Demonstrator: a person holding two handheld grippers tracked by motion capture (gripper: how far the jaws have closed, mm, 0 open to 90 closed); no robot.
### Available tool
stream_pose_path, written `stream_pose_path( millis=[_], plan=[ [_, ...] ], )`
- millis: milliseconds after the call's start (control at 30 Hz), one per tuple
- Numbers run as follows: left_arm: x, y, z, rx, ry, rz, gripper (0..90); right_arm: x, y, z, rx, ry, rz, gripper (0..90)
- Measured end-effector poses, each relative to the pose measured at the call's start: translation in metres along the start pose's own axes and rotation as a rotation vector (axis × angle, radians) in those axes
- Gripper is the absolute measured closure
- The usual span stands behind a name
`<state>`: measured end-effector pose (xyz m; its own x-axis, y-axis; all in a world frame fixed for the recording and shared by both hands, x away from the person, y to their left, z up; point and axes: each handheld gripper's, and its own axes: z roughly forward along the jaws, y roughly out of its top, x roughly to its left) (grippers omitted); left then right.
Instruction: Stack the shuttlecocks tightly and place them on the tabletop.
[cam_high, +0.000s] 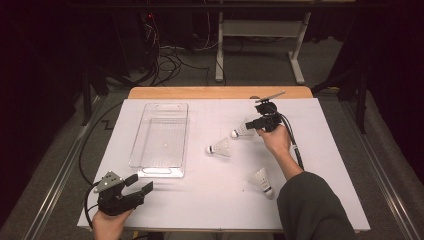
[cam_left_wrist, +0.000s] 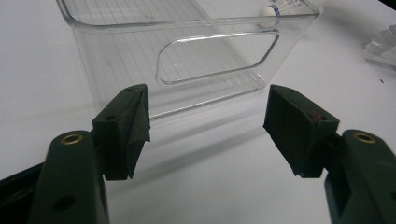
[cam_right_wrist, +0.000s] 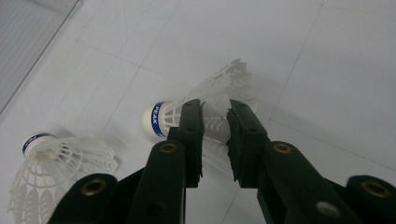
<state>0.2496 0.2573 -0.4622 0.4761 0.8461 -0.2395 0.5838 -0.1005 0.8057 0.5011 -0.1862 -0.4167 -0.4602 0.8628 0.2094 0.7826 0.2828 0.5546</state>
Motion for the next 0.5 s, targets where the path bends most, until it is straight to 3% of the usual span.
stream_pose_path(
  millis=[233, 500],
  plan=[
    [-0.0001, 0.0, 0.0001, 0.002, 0.004, 0.0, 32.1, -0.0016, -0.0022, -0.002, 0.026, 0.019, -0.017, 90.0],
    [0.0003, -0.0001, -0.0002, 0.001, 0.005, -0.003, 32.1, 0.0002, -0.0029, -0.0056, 0.022, 0.043, -0.029, 90.0]
  ],
)
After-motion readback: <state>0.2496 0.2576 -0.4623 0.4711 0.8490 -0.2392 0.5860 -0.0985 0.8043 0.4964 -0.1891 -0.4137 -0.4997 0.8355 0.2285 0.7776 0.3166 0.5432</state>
